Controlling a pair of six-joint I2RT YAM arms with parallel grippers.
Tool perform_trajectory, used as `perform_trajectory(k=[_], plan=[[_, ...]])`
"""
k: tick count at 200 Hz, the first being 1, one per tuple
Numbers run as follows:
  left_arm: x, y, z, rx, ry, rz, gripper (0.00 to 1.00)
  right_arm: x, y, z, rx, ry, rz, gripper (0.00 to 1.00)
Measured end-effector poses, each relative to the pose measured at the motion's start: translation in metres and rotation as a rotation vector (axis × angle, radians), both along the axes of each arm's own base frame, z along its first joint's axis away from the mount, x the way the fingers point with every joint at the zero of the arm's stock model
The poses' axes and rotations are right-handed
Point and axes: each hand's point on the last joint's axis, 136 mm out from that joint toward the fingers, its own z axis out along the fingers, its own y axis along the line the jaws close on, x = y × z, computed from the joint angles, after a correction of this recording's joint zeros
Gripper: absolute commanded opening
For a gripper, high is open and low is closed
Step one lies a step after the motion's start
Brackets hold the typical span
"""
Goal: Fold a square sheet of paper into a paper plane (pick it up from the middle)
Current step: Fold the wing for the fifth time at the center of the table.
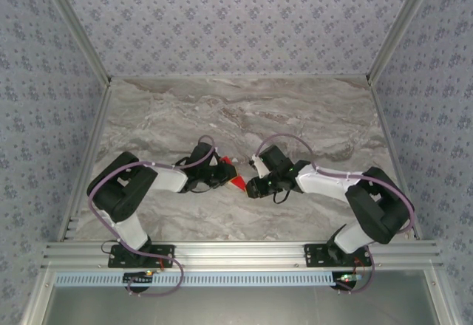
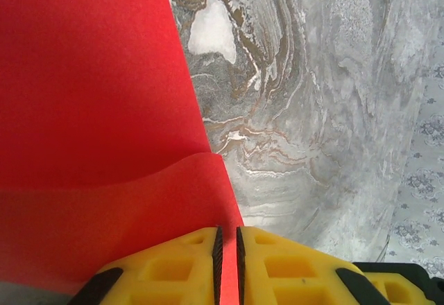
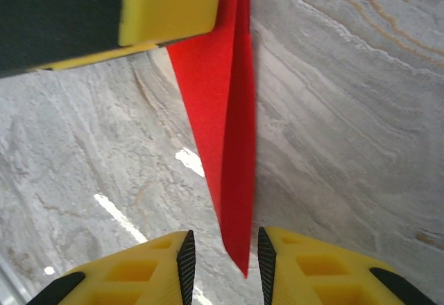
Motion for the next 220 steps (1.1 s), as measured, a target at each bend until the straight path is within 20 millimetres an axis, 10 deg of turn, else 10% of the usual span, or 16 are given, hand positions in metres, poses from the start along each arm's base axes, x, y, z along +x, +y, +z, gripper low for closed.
perform_trajectory(k=[65, 155, 220], plan=[[0.0, 0.0, -0.002, 0.011, 0.01, 0.003, 0.17, -0.002, 0.0, -0.013, -0.027, 0.026, 0.032, 0.21], [0.001, 0.001, -0.003, 0.017, 0.01, 0.002, 0.16, 0.0, 0.0, -0.015, 0.036, 0.114, -0.013, 0.3], [0.0, 0.001, -0.003, 0.02, 0.011, 0.001, 0.16, 0.011, 0.008, 0.027, 0.11, 0.011, -0.021, 0.21]])
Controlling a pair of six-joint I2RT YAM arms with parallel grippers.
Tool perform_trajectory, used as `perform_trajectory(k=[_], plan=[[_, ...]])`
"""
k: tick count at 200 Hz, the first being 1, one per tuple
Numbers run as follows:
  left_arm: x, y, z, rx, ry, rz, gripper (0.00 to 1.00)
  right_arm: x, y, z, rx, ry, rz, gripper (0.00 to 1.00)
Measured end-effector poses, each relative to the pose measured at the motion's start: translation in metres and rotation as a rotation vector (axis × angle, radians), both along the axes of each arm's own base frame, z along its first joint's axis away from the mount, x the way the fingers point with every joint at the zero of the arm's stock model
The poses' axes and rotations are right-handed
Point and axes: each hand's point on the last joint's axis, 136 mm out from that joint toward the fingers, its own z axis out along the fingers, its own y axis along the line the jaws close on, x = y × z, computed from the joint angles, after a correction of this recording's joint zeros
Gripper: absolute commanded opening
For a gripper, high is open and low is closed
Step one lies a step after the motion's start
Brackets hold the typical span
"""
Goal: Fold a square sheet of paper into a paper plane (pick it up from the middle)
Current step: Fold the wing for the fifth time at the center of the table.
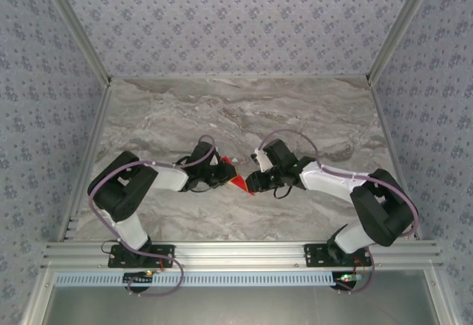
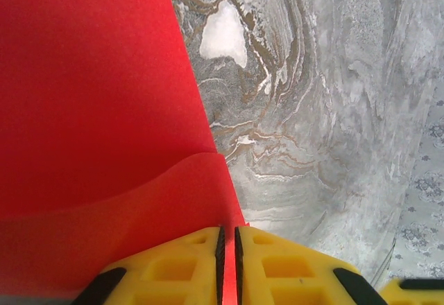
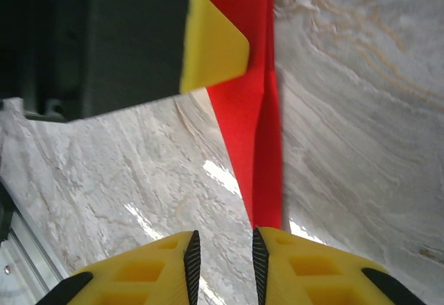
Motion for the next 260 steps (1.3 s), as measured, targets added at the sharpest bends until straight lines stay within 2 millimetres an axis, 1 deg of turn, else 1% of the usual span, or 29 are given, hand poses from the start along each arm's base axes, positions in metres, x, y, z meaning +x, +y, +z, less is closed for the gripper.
perform_trajectory(k=[19, 28, 46, 62, 97, 152, 203, 260], plan=[[0.0, 0.0, -0.001, 0.002, 0.002, 0.0, 0.16, -0.001, 0.007, 0.0, 0.003, 0.006, 0.013, 0.1], [0.001, -0.001, -0.001, 0.002, 0.003, 0.0, 0.16, -0.002, 0.011, -0.002, 0.001, 0.013, 0.025, 0.08], [0.001, -0.001, -0.001, 0.005, 0.007, 0.0, 0.16, -0.003, 0.018, -0.008, -0.002, 0.036, 0.039, 0.06], [0.001, -0.001, -0.001, 0.008, 0.01, 0.0, 0.16, -0.003, 0.021, -0.016, -0.013, 0.055, 0.046, 0.05], [0.001, -0.001, -0.002, 0.008, 0.01, 0.0, 0.16, -0.005, 0.02, -0.03, -0.036, 0.088, 0.046, 0.05], [0.001, -0.001, -0.002, 0.009, 0.011, 0.0, 0.16, -0.001, 0.018, -0.032, -0.023, 0.1, 0.035, 0.05], [0.001, -0.001, -0.002, 0.008, 0.011, -0.001, 0.16, -0.003, 0.017, -0.042, -0.015, 0.123, 0.038, 0.05], [0.001, -0.001, -0.002, 0.009, 0.011, 0.0, 0.16, -0.003, 0.017, -0.041, -0.002, 0.131, 0.034, 0.06]])
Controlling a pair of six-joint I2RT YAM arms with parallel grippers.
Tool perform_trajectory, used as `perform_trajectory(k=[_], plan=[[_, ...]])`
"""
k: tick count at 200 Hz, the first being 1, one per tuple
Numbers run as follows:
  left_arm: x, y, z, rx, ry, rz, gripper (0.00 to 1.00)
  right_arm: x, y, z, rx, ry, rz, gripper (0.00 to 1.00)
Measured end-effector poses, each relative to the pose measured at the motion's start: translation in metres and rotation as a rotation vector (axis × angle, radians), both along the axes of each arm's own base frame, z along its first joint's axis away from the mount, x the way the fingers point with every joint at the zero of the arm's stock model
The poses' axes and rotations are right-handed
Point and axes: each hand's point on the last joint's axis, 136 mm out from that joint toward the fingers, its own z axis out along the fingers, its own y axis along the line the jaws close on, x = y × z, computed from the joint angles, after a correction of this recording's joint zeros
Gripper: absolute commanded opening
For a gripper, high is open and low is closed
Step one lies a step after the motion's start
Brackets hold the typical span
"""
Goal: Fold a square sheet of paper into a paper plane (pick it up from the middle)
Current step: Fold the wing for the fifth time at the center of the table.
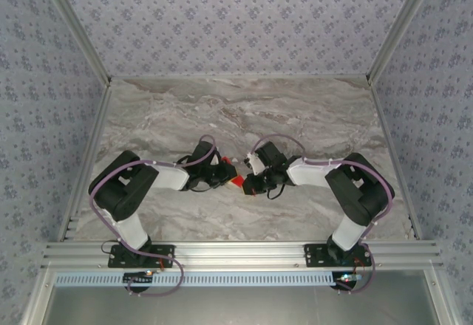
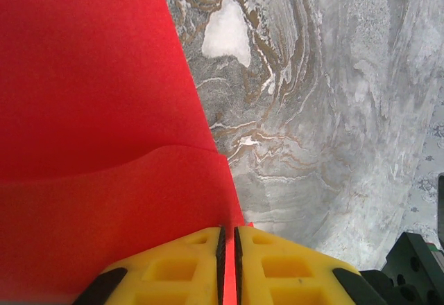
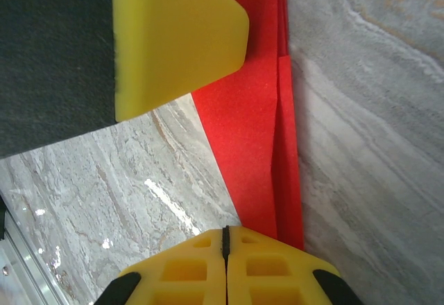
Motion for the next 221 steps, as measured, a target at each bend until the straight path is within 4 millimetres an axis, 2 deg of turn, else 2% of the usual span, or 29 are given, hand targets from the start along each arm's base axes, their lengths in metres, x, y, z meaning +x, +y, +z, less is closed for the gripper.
perform_trajectory(k=[57, 106, 177, 221], plan=[[0.0, 0.0, -0.001, 0.012, 0.003, -0.003, 0.16, 0.003, -0.003, 0.008, 0.004, -0.017, -0.01, 0.07], [0.0, 0.001, -0.001, 0.029, 0.005, -0.014, 0.16, 0.005, -0.011, 0.004, -0.005, -0.008, -0.03, 0.07], [0.0, 0.001, -0.002, 0.053, 0.009, -0.014, 0.16, 0.006, -0.012, 0.004, -0.009, -0.017, -0.023, 0.08], [0.0, 0.002, -0.002, 0.061, 0.015, -0.012, 0.16, 0.0, -0.006, 0.013, 0.013, -0.042, 0.016, 0.08]])
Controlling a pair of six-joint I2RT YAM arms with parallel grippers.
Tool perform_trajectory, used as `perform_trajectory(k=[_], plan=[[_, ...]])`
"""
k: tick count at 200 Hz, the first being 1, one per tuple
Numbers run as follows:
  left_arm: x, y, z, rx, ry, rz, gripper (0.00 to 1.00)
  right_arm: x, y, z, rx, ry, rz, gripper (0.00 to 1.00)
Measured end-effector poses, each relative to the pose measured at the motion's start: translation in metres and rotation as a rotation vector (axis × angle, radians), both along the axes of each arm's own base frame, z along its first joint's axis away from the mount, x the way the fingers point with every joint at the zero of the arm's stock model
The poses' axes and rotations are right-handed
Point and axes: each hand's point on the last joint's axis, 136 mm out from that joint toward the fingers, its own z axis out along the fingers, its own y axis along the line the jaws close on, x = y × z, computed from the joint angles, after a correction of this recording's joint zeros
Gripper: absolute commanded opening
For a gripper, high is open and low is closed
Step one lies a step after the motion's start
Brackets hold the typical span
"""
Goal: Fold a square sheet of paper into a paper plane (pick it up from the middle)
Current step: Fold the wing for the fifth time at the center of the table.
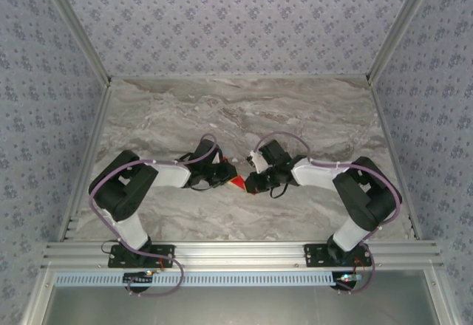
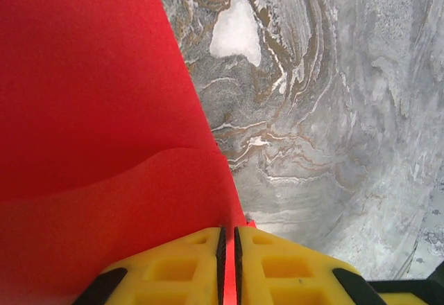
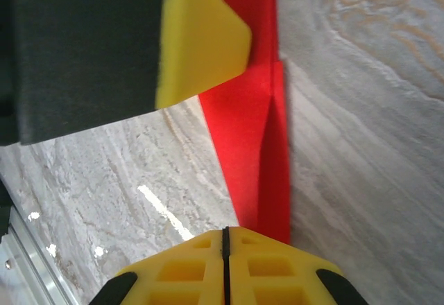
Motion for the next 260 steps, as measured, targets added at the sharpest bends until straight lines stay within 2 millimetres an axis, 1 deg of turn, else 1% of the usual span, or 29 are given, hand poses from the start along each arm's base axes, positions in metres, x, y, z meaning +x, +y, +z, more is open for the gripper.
perform_trajectory(k=[52, 111, 140, 185, 207, 235, 245, 260], plan=[[0.0, 0.0, 0.0, 0.002, -0.005, -0.005, 0.16, -0.006, -0.001, -0.008, -0.023, 0.022, 0.015, 0.07], [0.0, 0.0, 0.0, 0.006, 0.0, -0.005, 0.16, -0.003, -0.005, -0.01, -0.033, 0.021, -0.002, 0.07], [0.0, 0.0, -0.001, 0.007, 0.001, -0.005, 0.16, -0.003, -0.007, -0.014, -0.042, 0.033, -0.005, 0.08], [0.0, 0.0, -0.001, 0.009, 0.001, -0.007, 0.16, -0.001, -0.008, -0.014, -0.033, 0.042, -0.011, 0.08], [0.0, 0.0, -0.001, 0.009, 0.001, -0.008, 0.16, -0.001, -0.008, -0.012, -0.03, 0.04, -0.013, 0.12], [0.0, 0.0, 0.0, 0.01, 0.001, -0.008, 0.16, 0.004, -0.012, -0.001, -0.038, -0.005, -0.03, 0.25], [0.0, 0.0, 0.0, 0.01, 0.001, -0.008, 0.16, 0.008, -0.014, 0.002, -0.047, -0.031, -0.039, 0.26], [0.0, 0.0, 0.0, 0.01, 0.0, -0.009, 0.16, 0.011, -0.017, 0.003, -0.069, -0.054, -0.05, 0.27]])
